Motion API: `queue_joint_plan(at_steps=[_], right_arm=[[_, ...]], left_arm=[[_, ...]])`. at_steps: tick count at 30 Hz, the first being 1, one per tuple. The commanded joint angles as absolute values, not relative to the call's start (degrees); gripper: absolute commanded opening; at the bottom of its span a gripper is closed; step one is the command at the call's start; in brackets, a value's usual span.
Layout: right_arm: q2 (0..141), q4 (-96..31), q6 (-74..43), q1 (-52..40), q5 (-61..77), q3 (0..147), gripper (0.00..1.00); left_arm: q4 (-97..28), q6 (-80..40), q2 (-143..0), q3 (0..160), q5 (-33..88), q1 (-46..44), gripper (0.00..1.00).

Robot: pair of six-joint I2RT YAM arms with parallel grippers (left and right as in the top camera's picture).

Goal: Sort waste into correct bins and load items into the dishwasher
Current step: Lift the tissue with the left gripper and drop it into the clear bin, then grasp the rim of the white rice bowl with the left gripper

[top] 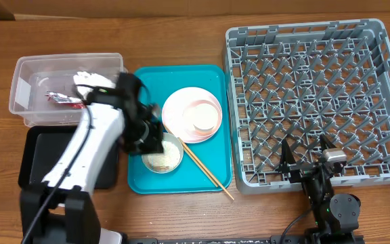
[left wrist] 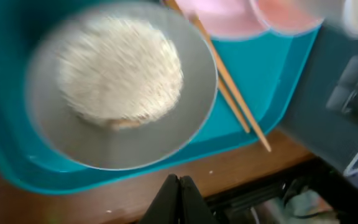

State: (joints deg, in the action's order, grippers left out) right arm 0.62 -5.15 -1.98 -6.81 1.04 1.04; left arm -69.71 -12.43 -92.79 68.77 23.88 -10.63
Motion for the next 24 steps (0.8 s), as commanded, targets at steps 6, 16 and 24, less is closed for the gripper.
queue_joint_plan(at_steps=[6, 16, 24], right_arm=[[0.2, -4.8, -2.4, -7.1, 0.7, 0.4, 1.0], [0.2, -4.8, -2.4, -7.1, 0.7, 0.4, 1.0], [0.2, -4.8, -2.4, -7.1, 0.7, 0.4, 1.0]], left_arm=[[-60.6, -12.9, -92.7, 62.1, 21.9, -21.3, 0.23], [-55.2, -19.2, -92.7, 62.1, 8.4, -29.9, 0.31], [-53.6, -24.1, -92.7, 62.0, -2.0, -34.6, 0.27]])
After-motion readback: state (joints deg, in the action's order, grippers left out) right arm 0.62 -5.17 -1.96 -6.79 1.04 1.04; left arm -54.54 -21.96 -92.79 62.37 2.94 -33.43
